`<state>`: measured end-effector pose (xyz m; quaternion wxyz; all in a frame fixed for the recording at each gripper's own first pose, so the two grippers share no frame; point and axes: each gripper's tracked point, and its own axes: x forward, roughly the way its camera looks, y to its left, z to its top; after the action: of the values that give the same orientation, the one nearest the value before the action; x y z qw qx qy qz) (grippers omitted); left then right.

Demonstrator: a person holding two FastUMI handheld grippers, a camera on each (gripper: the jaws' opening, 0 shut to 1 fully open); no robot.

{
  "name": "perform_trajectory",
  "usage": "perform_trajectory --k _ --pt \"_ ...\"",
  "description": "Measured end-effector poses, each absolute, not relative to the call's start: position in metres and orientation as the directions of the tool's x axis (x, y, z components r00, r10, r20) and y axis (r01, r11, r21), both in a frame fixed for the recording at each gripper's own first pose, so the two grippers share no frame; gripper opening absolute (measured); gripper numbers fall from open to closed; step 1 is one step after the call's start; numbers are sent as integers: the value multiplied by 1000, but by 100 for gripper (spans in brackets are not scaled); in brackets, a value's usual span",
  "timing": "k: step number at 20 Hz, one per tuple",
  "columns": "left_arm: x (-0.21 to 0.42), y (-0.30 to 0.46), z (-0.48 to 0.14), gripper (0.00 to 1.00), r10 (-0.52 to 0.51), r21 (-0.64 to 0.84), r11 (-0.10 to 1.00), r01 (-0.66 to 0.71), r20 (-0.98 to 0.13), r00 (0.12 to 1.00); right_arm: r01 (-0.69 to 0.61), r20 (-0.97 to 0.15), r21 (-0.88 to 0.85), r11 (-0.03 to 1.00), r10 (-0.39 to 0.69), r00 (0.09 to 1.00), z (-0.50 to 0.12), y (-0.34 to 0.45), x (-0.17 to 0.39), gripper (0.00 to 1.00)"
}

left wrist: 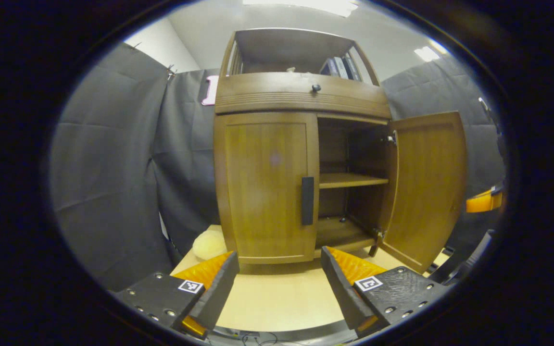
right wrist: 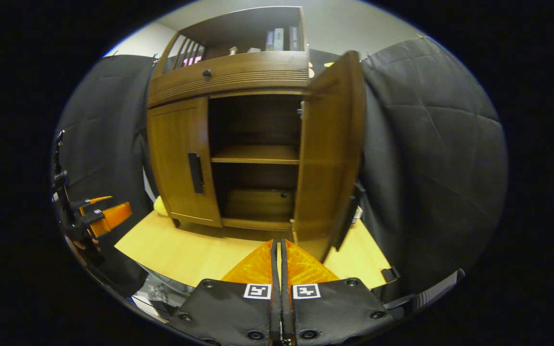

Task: Open the right door of the double-door shoe cabinet with the right hand, and open the left door with the left hand.

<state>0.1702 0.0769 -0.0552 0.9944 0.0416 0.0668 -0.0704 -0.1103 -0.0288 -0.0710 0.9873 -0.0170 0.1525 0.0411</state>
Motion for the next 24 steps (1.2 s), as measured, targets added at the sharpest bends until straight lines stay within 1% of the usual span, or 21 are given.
perform_trajectory --k 2,3,4,5,6,7,10,13,14,15,16,18,19,20,22,23,24 --pt "179 73 -53 100 -166 35 985 171 -128 978 -91 -266 23 996 93 959 -64 -13 -89 8" --pt "186 70 -52 100 -177 19 983 181 -124 976 -82 -247 31 996 87 965 -61 -7 -75 7" --pt "193 68 -51 100 -181 11 983 184 -122 976 -75 -226 30 997 80 971 -58 -3 -59 5" --pt "200 65 -49 98 -182 7 983 184 -120 976 -70 -209 16 997 72 975 -56 1 -44 5" --pt "209 62 -46 100 -187 3 982 189 -116 975 -64 -195 5 998 64 979 -55 2 -30 6" --pt "217 58 -42 100 -194 -1 981 195 -111 975 -68 -175 4 998 67 982 -53 5 -19 22" --pt "242 48 -34 100 -207 10 978 209 -101 973 -103 -151 11 995 104 983 -55 18 11 58" --pt "272 37 -26 100 -204 14 978 207 -96 974 -108 -134 -9 994 106 985 -52 19 41 94" --pt "285 31 -25 100 -205 3 979 206 -94 974 -113 -131 -8 994 111 985 -51 19 49 94" --pt "296 27 -23 100 -202 -10 979 202 -93 975 -117 -131 -1 993 116 985 -52 17 56 97" --pt "306 24 -22 98 -198 -25 980 197 -89 976 -119 -131 7 993 119 984 -52 16 62 94" --pt "327 15 -22 99 -194 -52 980 190 -87 977 -124 -139 17 992 125 982 -55 18 69 94" --pt "336 11 -23 99 -192 -58 981 187 -90 977 -131 -144 20 991 132 981 -57 19 74 97" --pt "344 9 -23 100 -192 -48 981 188 -96 977 -140 -148 20 990 142 979 -58 21 79 94" --pt "363 1 -23 100 -189 1 982 190 -104 977 -164 -151 8 986 164 975 -61 25 84 94" --pt "372 -6 -23 98 -191 11 981 193 -103 976 -169 -152 -7 986 166 974 -62 25 87 94" --pt "379 -10 -23 100 -192 7 981 194 -105 976 -167 -152 -16 986 162 975 -63 23 93 94"
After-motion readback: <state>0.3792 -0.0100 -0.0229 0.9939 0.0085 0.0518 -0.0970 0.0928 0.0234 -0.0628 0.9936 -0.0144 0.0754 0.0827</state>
